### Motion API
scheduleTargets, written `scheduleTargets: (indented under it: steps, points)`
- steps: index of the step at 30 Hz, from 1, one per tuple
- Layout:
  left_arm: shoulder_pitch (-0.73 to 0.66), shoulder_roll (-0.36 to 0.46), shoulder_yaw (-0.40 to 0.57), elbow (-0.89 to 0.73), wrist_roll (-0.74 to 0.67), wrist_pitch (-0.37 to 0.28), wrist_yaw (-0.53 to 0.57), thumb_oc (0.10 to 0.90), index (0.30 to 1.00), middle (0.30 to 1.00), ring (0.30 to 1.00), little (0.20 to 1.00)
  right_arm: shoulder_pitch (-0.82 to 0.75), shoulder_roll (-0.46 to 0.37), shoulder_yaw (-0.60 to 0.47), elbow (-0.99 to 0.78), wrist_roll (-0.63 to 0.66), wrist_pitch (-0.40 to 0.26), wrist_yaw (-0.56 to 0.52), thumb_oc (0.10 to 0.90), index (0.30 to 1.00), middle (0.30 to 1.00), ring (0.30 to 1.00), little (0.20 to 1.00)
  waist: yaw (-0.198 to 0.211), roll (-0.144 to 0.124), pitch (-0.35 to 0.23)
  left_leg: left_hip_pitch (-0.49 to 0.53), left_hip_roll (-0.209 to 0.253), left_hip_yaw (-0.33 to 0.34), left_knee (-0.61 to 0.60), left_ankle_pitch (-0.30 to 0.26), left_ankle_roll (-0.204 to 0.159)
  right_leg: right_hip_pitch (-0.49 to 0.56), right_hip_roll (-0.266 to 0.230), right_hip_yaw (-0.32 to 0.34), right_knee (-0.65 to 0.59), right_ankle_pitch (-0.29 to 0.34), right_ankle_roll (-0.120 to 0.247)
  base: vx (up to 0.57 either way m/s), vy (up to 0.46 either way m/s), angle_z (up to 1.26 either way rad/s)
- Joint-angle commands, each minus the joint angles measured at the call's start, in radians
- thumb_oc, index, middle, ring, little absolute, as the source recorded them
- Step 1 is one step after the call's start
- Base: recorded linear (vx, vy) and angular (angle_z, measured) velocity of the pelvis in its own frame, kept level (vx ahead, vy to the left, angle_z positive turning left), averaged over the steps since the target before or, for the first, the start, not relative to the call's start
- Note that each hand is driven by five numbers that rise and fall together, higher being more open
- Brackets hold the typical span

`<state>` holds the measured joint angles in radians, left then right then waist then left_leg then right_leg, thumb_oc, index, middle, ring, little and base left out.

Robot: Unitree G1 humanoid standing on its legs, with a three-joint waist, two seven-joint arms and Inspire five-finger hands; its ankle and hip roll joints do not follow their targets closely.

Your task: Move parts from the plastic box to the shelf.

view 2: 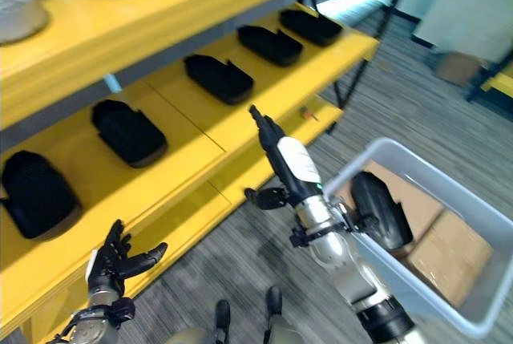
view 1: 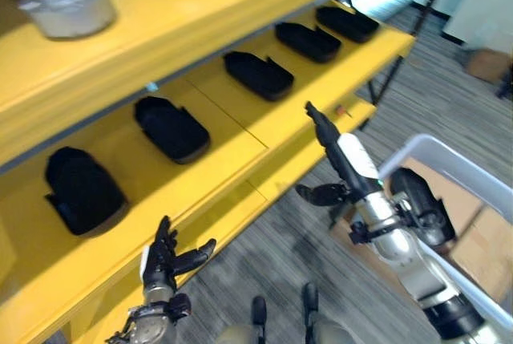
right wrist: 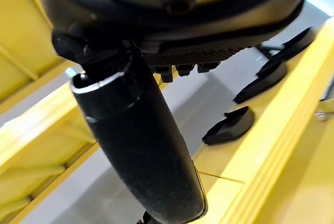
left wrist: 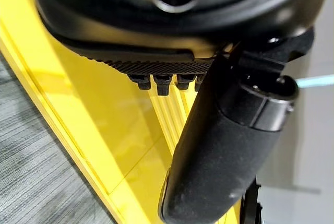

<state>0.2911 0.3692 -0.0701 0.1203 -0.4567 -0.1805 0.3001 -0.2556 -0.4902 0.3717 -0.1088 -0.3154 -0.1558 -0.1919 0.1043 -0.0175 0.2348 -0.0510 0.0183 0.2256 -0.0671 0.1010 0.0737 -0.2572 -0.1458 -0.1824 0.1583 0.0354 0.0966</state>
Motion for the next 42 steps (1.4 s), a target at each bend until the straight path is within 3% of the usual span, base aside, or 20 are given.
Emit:
scheduleTargets:
  steps: [1,2,3,5,7,9,12,14,15,17,18,19,20,23,24,25,28,29,34,42]
  points:
    - [-0.172,0.029,-0.010,-0.055,0.046,-0.059,-0.055,0.900,1.000,1.000,1.000,1.000,-0.155,0.010,0.000,-0.048,-0.028,-0.049,-0.032,0.900,1.000,1.000,1.000,1.000,-0.047,-0.011,-0.010,0.039,0.000,-0.099,0.050,-0.109,-0.035,0.075,-0.074,-0.020,-0.067,0.123,0.054,0.04,-0.117,-0.74]
    - [-0.171,0.030,-0.007,-0.057,0.044,-0.060,-0.053,0.900,1.000,1.000,1.000,1.000,-0.166,0.012,0.005,-0.047,-0.030,-0.046,-0.033,0.900,1.000,1.000,1.000,1.000,-0.048,-0.013,-0.005,0.046,0.004,-0.093,0.049,-0.116,-0.037,0.057,-0.108,-0.018,-0.091,0.164,0.069,0.08,-0.193,-0.97]
    - [-0.176,0.033,0.000,-0.056,0.047,-0.060,-0.045,0.900,1.000,1.000,1.000,1.000,-0.179,0.015,0.002,-0.046,-0.042,-0.039,-0.040,0.900,1.000,1.000,1.000,1.000,-0.049,-0.017,0.001,0.060,0.015,-0.081,0.049,-0.131,-0.046,0.035,-0.186,-0.043,-0.140,0.232,0.099,0.09,-0.207,-0.93]
    - [-0.175,0.031,0.005,-0.054,0.050,-0.059,-0.043,0.900,1.000,1.000,1.000,1.000,-0.183,0.017,-0.002,-0.051,-0.056,-0.031,-0.044,0.900,1.000,1.000,1.000,1.000,-0.045,-0.031,0.000,0.073,0.021,-0.063,0.051,-0.143,-0.055,0.052,-0.235,-0.095,-0.168,0.285,0.124,0.12,-0.261,-0.68]
    - [-0.176,0.022,0.015,-0.045,0.048,-0.051,-0.039,0.900,1.000,1.000,1.000,1.000,-0.171,0.010,-0.014,-0.055,-0.077,-0.025,-0.039,0.900,1.000,1.000,1.000,1.000,-0.029,-0.073,-0.024,0.098,0.037,-0.040,0.055,-0.161,-0.079,0.111,-0.244,-0.182,-0.179,0.276,0.142,0.24,-0.390,-0.43]
    - [-0.178,0.017,0.019,-0.045,0.037,-0.053,-0.033,0.900,1.000,1.000,1.000,1.000,-0.177,0.000,-0.016,-0.057,-0.077,-0.023,-0.042,0.900,1.000,1.000,1.000,1.000,-0.042,-0.075,-0.036,0.116,0.078,-0.046,0.058,-0.157,-0.102,0.109,-0.213,-0.170,-0.146,0.257,0.133,0.29,-0.380,-0.48]
    - [-0.200,0.017,0.006,-0.051,0.038,-0.054,-0.033,0.900,1.000,1.000,1.000,1.000,-0.178,-0.025,-0.025,-0.059,-0.046,-0.030,-0.055,0.900,1.000,1.000,1.000,1.000,-0.080,-0.064,-0.060,0.133,0.199,-0.049,0.043,-0.084,-0.159,0.114,-0.095,-0.170,-0.151,0.156,0.083,0.23,-0.434,-0.43]
    - [-0.205,0.015,0.003,-0.050,0.036,-0.057,-0.032,0.900,1.000,1.000,1.000,1.000,-0.179,-0.030,-0.025,-0.060,-0.042,-0.035,-0.060,0.900,1.000,1.000,1.000,1.000,-0.086,-0.058,-0.061,0.129,0.224,-0.050,0.052,-0.066,-0.172,0.107,-0.070,-0.167,-0.145,0.141,0.070,0.12,-0.267,-0.33]
    - [-0.209,0.012,0.000,-0.050,0.029,-0.058,-0.029,0.900,1.000,1.000,1.000,1.000,-0.174,-0.040,-0.027,-0.063,-0.036,-0.039,-0.073,0.900,1.000,1.000,1.000,1.000,-0.091,-0.054,-0.057,0.120,0.262,-0.053,0.114,-0.037,-0.182,0.106,-0.028,-0.154,-0.136,0.110,0.048,0.13,-0.252,-0.27]
    - [-0.212,0.009,-0.006,-0.050,0.026,-0.056,-0.030,0.900,1.000,1.000,1.000,1.000,-0.173,-0.042,-0.027,-0.062,-0.034,-0.038,-0.077,0.900,1.000,1.000,1.000,1.000,-0.090,-0.053,-0.054,0.101,0.271,-0.061,0.161,-0.014,-0.185,0.107,-0.011,-0.153,-0.136,0.102,0.032,0.10,-0.253,-0.16]
    - [-0.211,0.010,-0.010,-0.052,0.026,-0.054,-0.029,0.900,1.000,1.000,1.000,1.000,-0.164,-0.049,-0.032,-0.063,-0.028,-0.042,-0.090,0.900,1.000,1.000,1.000,1.000,-0.081,-0.058,-0.036,0.041,0.289,-0.103,0.304,0.045,-0.181,0.125,0.023,-0.150,-0.141,0.079,-0.003,0.05,-0.192,-0.18]
    - [-0.211,0.010,-0.010,-0.052,0.026,-0.054,-0.029,0.900,1.000,1.000,1.000,1.000,-0.164,-0.048,-0.033,-0.063,-0.028,-0.042,-0.090,0.900,1.000,1.000,1.000,1.000,-0.083,-0.058,-0.038,0.038,0.288,-0.105,0.306,0.045,-0.181,0.124,0.022,-0.151,-0.142,0.079,-0.003,0.10,-0.336,-0.22]
    - [-0.206,0.009,-0.014,-0.054,0.027,-0.052,-0.032,0.900,1.000,1.000,1.000,1.000,-0.152,-0.057,-0.044,-0.066,-0.028,-0.043,-0.104,0.900,1.000,1.000,1.000,1.000,-0.063,-0.067,0.000,-0.034,0.268,-0.152,0.458,0.071,-0.168,0.151,0.042,-0.140,-0.144,0.054,-0.033,0.05,-0.202,-0.21]
    - [-0.203,0.010,-0.020,-0.057,0.022,-0.045,-0.028,0.900,1.000,1.000,1.000,1.000,-0.136,-0.067,-0.065,-0.067,-0.041,-0.037,-0.115,0.900,1.000,1.000,1.000,1.000,-0.050,-0.084,0.028,-0.124,0.205,-0.200,0.465,0.052,-0.149,0.164,0.028,-0.142,-0.161,0.046,-0.029,0.08,-0.064,-0.14]
    - [-0.191,0.006,-0.016,-0.063,0.021,-0.042,-0.029,0.900,1.000,1.000,1.000,1.000,-0.116,-0.080,-0.097,-0.065,-0.047,-0.037,-0.132,0.900,1.000,1.000,1.000,1.000,-0.044,-0.095,0.046,-0.196,0.168,-0.241,0.331,-0.006,-0.141,0.170,0.016,-0.109,-0.177,0.051,-0.001,0.28,0.215,-0.04]
    - [-0.180,0.004,-0.018,-0.054,0.030,-0.044,-0.029,0.900,1.000,1.000,1.000,1.000,-0.110,-0.088,-0.108,-0.048,-0.056,-0.034,-0.143,0.900,1.000,1.000,1.000,1.000,-0.024,-0.087,0.046,-0.230,0.171,-0.259,0.175,0.058,-0.161,0.179,0.018,-0.083,-0.184,0.049,0.012,0.36,0.279,-0.23]
    - [-0.178,0.001,-0.013,-0.051,0.032,-0.048,-0.028,0.900,1.000,1.000,1.000,1.000,-0.121,-0.093,-0.108,-0.039,-0.070,-0.029,-0.152,0.900,1.000,1.000,1.000,1.000,0.006,-0.072,0.054,-0.230,0.148,-0.337,0.106,0.094,-0.185,0.189,0.030,-0.041,-0.172,0.039,0.017,0.18,0.145,-0.57]
    - [-0.164,-0.006,-0.008,-0.053,0.023,-0.048,-0.035,0.900,1.000,1.000,1.000,1.000,-0.114,-0.089,-0.117,-0.045,-0.079,-0.029,-0.145,0.900,1.000,1.000,1.000,1.000,0.001,-0.064,0.046,-0.184,0.143,-0.317,0.089,0.048,-0.169,0.193,0.034,-0.013,-0.154,0.026,0.020,0.19,0.232,-1.06]
    - [-0.191,0.035,-0.011,-0.085,0.040,-0.052,-0.039,0.900,1.000,1.000,1.000,1.000,-0.130,-0.099,-0.130,-0.019,-0.100,-0.007,-0.137,0.900,1.000,1.000,1.000,1.000,-0.012,-0.083,0.066,-0.143,0.117,-0.212,0.082,0.016,-0.129,0.158,-0.002,0.032,-0.129,0.033,0.038,0.08,0.219,-0.89]
    - [-0.220,0.054,-0.020,-0.101,0.039,-0.053,-0.026,0.900,1.000,1.000,1.000,1.000,-0.232,-0.192,-0.083,0.037,-0.171,0.027,-0.121,0.900,1.000,1.000,1.000,1.000,-0.020,-0.096,0.114,-0.184,0.093,-0.183,0.089,0.000,-0.113,0.096,-0.033,0.033,-0.126,0.052,0.055,-0.01,0.078,-0.11]
